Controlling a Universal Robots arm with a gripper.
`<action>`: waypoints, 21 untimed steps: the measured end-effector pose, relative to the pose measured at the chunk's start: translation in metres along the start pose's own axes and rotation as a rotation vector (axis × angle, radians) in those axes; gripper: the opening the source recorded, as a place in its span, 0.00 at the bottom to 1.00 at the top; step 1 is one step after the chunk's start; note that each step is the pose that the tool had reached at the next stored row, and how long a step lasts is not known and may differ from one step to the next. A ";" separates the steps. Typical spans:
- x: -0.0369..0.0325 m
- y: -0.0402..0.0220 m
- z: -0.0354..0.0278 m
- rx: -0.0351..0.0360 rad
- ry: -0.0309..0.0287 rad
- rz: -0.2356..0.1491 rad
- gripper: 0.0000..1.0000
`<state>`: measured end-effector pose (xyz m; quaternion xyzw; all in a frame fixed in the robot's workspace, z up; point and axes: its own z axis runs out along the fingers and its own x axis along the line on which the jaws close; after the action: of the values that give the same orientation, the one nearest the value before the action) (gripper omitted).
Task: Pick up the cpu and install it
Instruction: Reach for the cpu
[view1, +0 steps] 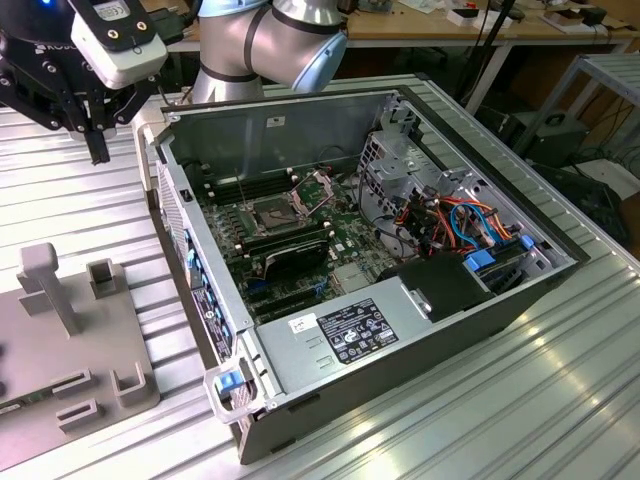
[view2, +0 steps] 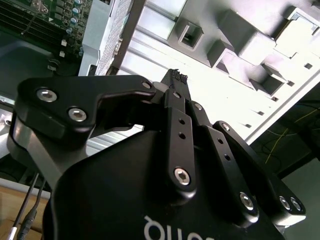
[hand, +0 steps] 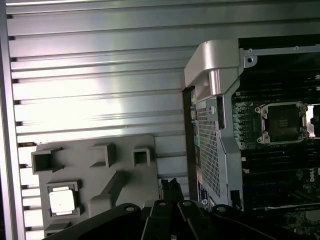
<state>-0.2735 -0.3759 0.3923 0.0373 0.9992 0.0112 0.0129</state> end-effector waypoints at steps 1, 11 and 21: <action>0.0002 0.0000 0.0000 0.0000 0.0000 0.000 0.11; 0.0012 -0.0001 0.0000 -0.0001 -0.0001 0.000 0.11; 0.0095 -0.0007 -0.0003 -0.0001 0.0000 0.000 0.11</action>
<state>-0.2830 -0.3759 0.3923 0.0373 0.9992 0.0113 0.0129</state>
